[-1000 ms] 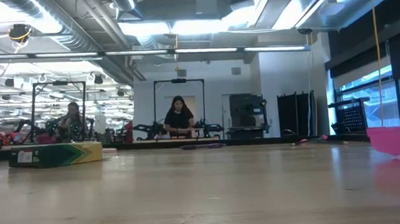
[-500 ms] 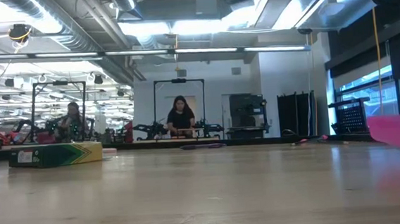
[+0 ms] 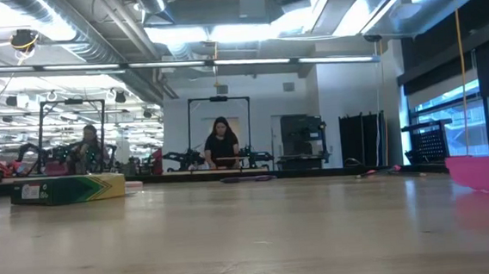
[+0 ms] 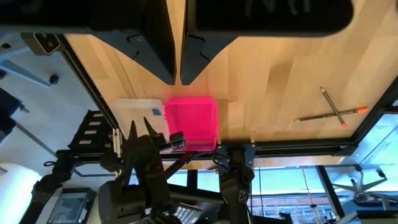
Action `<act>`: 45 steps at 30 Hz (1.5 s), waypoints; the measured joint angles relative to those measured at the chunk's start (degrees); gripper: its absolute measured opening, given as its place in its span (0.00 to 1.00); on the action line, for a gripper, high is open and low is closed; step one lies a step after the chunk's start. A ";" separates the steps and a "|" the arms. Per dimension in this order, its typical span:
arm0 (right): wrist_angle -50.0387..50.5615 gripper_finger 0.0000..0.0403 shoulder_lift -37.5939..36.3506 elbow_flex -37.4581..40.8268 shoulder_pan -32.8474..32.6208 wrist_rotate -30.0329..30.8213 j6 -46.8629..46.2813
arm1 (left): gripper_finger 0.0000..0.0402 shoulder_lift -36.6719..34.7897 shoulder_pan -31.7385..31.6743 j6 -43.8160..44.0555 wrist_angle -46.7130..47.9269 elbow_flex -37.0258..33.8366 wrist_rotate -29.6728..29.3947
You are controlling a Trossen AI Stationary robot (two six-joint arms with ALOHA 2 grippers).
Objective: Pack school essentials
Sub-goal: Adjust the pink box
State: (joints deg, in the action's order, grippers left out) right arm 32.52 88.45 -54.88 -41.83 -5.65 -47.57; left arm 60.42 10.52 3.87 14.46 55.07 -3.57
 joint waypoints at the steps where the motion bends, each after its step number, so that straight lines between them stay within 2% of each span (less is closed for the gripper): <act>1: 2.38 0.31 -0.01 -0.99 0.21 -0.01 -0.05 | 0.05 0.00 0.00 0.00 0.02 0.00 0.01; 7: 19.25 0.24 -0.03 -7.58 2.70 3.84 -6.27 | 0.05 0.00 0.00 -0.01 0.00 0.00 0.00; 11: 21.79 0.14 -0.05 -8.59 4.46 4.07 -7.12 | 0.05 0.00 0.00 -0.02 0.02 0.00 0.00; 15: 21.42 0.02 -0.05 -6.77 6.52 2.77 -7.32 | 0.05 0.00 0.00 -0.02 0.50 0.00 -0.61; 25: 20.61 0.01 -0.05 -0.49 14.28 1.22 -5.68 | 0.05 0.00 0.02 -0.02 2.66 0.00 -1.81; 33: 7.32 0.00 -0.05 7.61 19.99 -1.58 -0.99 | 0.05 0.00 0.01 -0.02 4.56 0.00 -1.81; 45: 1.97 0.00 0.06 10.72 25.76 -1.55 6.28 | 0.05 0.00 0.01 -0.02 4.58 0.00 -1.81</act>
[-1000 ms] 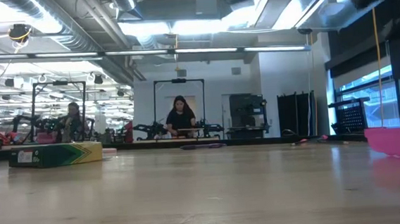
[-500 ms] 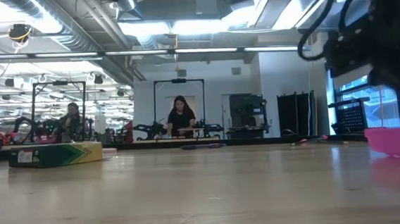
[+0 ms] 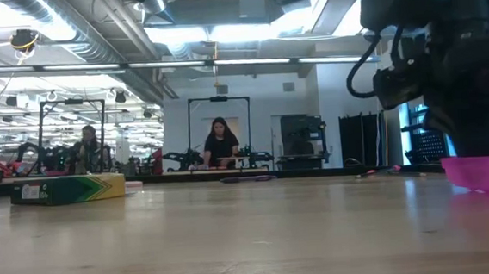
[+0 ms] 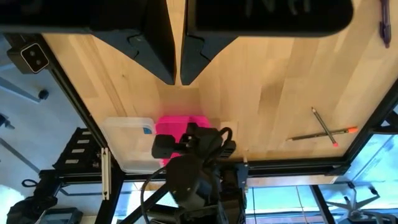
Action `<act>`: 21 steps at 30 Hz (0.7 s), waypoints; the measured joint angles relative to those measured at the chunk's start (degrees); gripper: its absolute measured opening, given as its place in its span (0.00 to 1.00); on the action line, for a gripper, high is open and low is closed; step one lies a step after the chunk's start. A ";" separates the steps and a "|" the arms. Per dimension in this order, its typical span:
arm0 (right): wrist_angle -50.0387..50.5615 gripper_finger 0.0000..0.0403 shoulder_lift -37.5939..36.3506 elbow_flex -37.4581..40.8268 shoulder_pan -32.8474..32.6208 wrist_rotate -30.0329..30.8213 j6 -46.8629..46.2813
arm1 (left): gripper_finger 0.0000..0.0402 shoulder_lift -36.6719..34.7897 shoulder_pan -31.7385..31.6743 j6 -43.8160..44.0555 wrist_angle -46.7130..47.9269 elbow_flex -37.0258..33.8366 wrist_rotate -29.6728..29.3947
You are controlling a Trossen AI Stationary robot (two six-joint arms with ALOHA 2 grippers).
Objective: Pack school essentials
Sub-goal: Adjust the pink box
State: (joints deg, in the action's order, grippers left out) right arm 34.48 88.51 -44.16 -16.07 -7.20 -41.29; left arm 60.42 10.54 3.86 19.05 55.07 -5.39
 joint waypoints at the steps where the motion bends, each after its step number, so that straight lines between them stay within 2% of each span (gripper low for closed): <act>1: -0.32 0.00 0.00 0.12 0.50 0.00 0.51 | 0.05 0.00 0.00 0.00 0.00 0.00 0.01; 13: -4.35 0.00 0.52 0.20 6.74 3.08 10.59 | 0.05 0.00 -0.01 0.00 0.00 0.00 -0.02; 21: -10.29 0.00 4.83 -0.49 11.14 1.67 16.63 | 0.05 0.00 0.01 0.04 0.00 0.00 -0.04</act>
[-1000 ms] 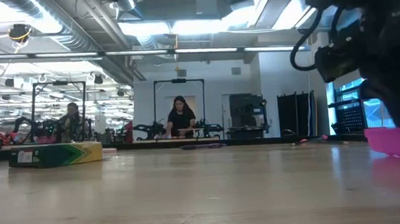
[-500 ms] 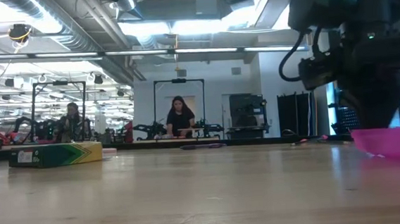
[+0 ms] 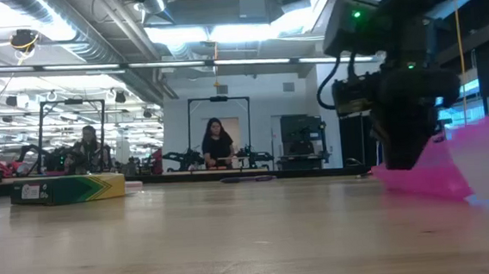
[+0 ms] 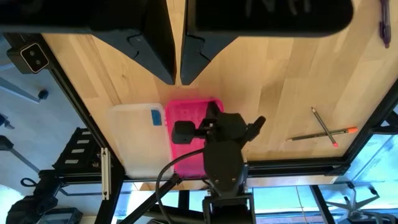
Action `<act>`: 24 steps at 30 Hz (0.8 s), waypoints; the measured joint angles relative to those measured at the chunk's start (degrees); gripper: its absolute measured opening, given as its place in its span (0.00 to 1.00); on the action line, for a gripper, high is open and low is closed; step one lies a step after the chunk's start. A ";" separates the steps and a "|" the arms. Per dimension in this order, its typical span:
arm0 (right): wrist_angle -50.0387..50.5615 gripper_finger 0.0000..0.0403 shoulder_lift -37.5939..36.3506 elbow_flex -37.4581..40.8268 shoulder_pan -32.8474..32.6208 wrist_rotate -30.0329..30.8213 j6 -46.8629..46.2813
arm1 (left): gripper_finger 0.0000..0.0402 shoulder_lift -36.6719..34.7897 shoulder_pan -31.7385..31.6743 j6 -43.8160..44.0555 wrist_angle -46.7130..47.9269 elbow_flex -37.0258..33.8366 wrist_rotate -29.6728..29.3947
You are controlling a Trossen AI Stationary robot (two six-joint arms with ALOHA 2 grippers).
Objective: Pack school essentials
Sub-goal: Adjust the pink box
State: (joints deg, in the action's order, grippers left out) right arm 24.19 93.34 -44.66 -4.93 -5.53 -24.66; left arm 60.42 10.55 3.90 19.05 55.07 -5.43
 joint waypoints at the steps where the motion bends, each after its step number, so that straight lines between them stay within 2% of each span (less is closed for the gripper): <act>1: -0.44 0.00 0.34 -0.44 0.39 0.04 0.81 | 0.05 0.00 0.00 0.00 0.02 0.00 0.00; 8: 0.39 0.00 0.83 -4.71 2.81 3.59 6.67 | 0.05 0.00 -0.02 0.00 0.02 0.00 -0.02; 18: 1.50 0.00 0.71 -5.22 6.17 3.50 9.91 | 0.05 0.00 -0.01 0.02 0.02 0.00 -0.05; 24: 20.13 0.00 -0.92 -11.58 6.49 2.97 7.02 | 0.05 0.00 0.00 0.04 0.02 0.00 -0.07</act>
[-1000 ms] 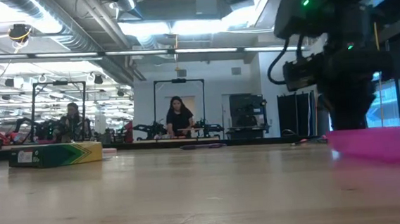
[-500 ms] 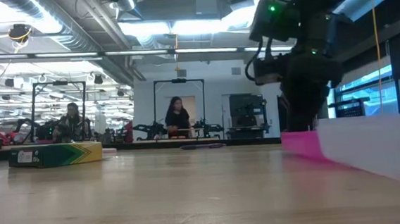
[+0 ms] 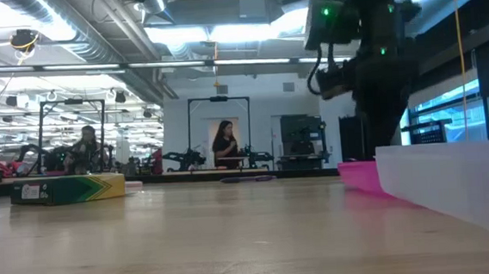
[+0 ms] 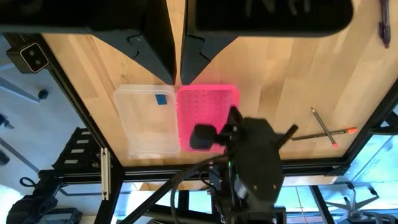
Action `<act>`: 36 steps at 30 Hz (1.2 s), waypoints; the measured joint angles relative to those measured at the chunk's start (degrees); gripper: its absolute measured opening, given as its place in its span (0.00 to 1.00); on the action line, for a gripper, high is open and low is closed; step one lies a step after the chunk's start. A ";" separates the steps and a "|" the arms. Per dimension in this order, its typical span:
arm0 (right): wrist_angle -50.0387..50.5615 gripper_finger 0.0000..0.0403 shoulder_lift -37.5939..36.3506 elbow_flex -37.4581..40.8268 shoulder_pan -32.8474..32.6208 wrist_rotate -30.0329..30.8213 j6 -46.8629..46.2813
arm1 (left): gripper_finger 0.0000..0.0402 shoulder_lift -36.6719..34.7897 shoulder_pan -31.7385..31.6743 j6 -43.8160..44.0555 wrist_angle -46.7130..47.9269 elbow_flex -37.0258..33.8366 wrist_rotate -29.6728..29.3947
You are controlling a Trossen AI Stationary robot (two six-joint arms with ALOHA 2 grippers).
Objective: Pack school essentials
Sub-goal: Adjust the pink box
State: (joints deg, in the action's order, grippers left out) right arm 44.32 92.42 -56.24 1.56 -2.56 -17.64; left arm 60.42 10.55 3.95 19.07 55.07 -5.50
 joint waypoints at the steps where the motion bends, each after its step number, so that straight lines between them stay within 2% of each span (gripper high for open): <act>1: 2.80 0.00 -0.53 -1.19 -0.11 0.43 -0.66 | 0.05 0.00 -0.02 -0.02 0.02 0.00 0.00; 4: 11.20 0.00 -3.44 -3.45 -0.44 2.82 -5.55 | 0.05 0.00 0.00 -0.01 0.03 -0.02 0.00; 9: 20.45 0.00 -10.97 -2.66 -1.46 5.01 -12.80 | 0.05 0.00 -0.02 -0.02 0.04 -0.02 -0.02; 17: 22.75 0.00 -26.71 6.37 -5.57 3.58 -29.75 | 0.05 0.00 -0.02 0.39 -0.02 -0.02 -1.94; 21: 24.59 0.00 -31.24 11.29 -7.75 -1.18 -38.79 | 0.05 0.00 -0.02 0.39 -0.02 -0.02 -1.92; 27: 24.73 0.00 -31.61 16.44 -10.08 -5.49 -44.59 | 0.05 0.00 -0.02 0.37 -0.05 -0.02 -2.05; 36: 23.53 0.00 -24.21 16.36 -10.08 -6.19 -46.34 | 0.05 0.02 -0.09 0.37 -0.24 -0.02 -2.89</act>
State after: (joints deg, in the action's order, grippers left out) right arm 67.85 68.21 -39.88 -8.51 -8.75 -63.98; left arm 60.45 10.46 4.32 18.83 55.05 -8.38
